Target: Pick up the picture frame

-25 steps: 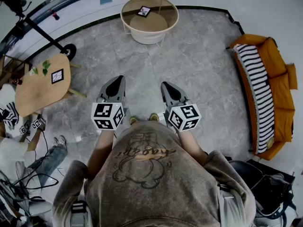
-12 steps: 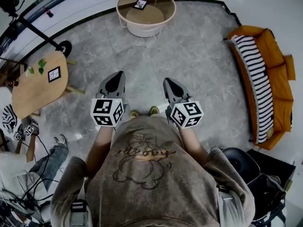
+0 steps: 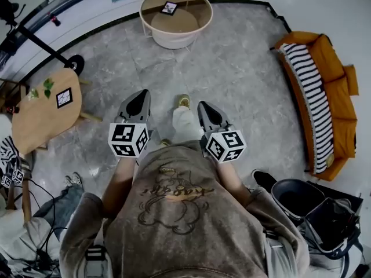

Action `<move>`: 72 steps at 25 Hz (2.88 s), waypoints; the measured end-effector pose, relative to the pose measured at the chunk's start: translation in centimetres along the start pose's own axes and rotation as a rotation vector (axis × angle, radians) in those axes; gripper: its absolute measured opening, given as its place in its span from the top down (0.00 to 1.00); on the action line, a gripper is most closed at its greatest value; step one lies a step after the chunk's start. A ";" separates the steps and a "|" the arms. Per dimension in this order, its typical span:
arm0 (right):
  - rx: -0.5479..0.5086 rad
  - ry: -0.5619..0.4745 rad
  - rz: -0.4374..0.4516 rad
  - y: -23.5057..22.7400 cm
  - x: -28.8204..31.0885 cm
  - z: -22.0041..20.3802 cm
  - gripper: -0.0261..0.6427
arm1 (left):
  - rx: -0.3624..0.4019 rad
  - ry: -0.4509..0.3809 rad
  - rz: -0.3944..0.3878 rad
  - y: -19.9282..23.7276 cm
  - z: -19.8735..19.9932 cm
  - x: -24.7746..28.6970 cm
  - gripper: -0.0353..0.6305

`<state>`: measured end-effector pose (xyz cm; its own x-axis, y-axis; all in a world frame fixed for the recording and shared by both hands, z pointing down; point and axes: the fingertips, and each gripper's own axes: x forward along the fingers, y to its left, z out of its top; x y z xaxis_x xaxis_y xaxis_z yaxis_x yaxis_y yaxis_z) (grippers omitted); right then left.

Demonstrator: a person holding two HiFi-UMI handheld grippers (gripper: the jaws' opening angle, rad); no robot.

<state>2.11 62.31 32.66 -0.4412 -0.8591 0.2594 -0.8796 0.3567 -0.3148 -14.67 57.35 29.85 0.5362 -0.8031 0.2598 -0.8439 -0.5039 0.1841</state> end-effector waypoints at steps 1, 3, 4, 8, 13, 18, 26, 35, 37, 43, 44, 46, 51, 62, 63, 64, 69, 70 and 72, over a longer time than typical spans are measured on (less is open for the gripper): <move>-0.002 -0.005 0.003 0.0 0.3 0.2 0.93 | 0.000 -0.004 -0.001 0.2 0.2 0.3 0.92; -0.006 -0.013 0.009 -0.2 1.0 0.6 0.93 | 0.004 -0.014 -0.001 0.5 0.6 0.9 0.92; -0.006 -0.016 0.011 -0.4 1.5 0.7 0.93 | 0.007 -0.018 0.000 0.6 0.8 1.3 0.92; -0.012 -0.012 0.024 -0.9 3.3 1.0 0.93 | 0.004 -0.027 0.007 1.7 1.2 2.5 0.92; -0.031 -0.018 0.038 -1.6 5.1 2.3 0.93 | -0.004 -0.019 0.003 2.4 1.5 4.3 0.92; -0.019 -0.017 0.023 -2.6 7.0 2.8 0.93 | -0.003 -0.004 -0.014 2.9 1.7 6.5 0.92; -0.009 -0.019 0.022 -5.2 10.3 4.5 0.93 | -0.005 0.012 -0.028 3.9 2.6 10.7 0.92; 0.007 -0.018 0.025 -7.0 15.0 6.2 0.93 | -0.013 0.030 -0.027 6.3 3.9 15.0 0.92; 0.011 -0.019 0.027 -7.7 16.0 7.0 0.93 | -0.013 0.034 -0.025 6.7 4.5 16.2 0.92; 0.028 -0.018 0.035 -10.2 18.6 9.4 0.93 | -0.015 0.046 -0.018 7.1 6.6 19.7 0.92; 0.029 -0.019 0.037 -10.5 19.1 9.8 0.93 | -0.015 0.046 -0.017 7.1 7.0 20.2 0.92; 0.032 -0.017 0.041 -11.3 20.2 10.6 0.93 | -0.013 0.043 -0.013 7.4 7.9 21.3 0.92; 0.025 -0.015 0.065 -13.3 23.6 13.0 0.93 | -0.019 0.035 0.007 8.8 9.8 24.5 0.92; 0.010 0.000 0.110 -17.8 30.5 16.9 0.93 | -0.026 0.019 0.046 11.4 12.9 32.0 0.92; 0.008 0.003 0.114 -18.3 30.9 17.1 0.93 | -0.025 0.015 0.051 11.6 13.1 32.6 0.92; 0.005 0.008 0.118 -18.7 31.3 17.2 0.93 | -0.026 0.011 0.058 11.7 13.3 33.1 0.92; 0.001 0.030 0.126 -20.5 33.0 17.5 0.93 | -0.037 0.002 0.078 12.4 13.7 34.9 0.92; 0.003 0.034 0.127 -20.7 33.3 17.5 0.93 | -0.039 0.004 0.080 12.6 13.7 35.2 0.92; 0.007 0.043 0.131 -21.0 34.0 17.5 0.93 | -0.045 0.005 0.086 13.0 13.7 35.8 0.92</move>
<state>8.65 19.18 32.12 -0.5597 -0.7887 0.2543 -0.8127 0.4624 -0.3547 -6.63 17.72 28.56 0.4619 -0.8410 0.2816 -0.8853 -0.4183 0.2031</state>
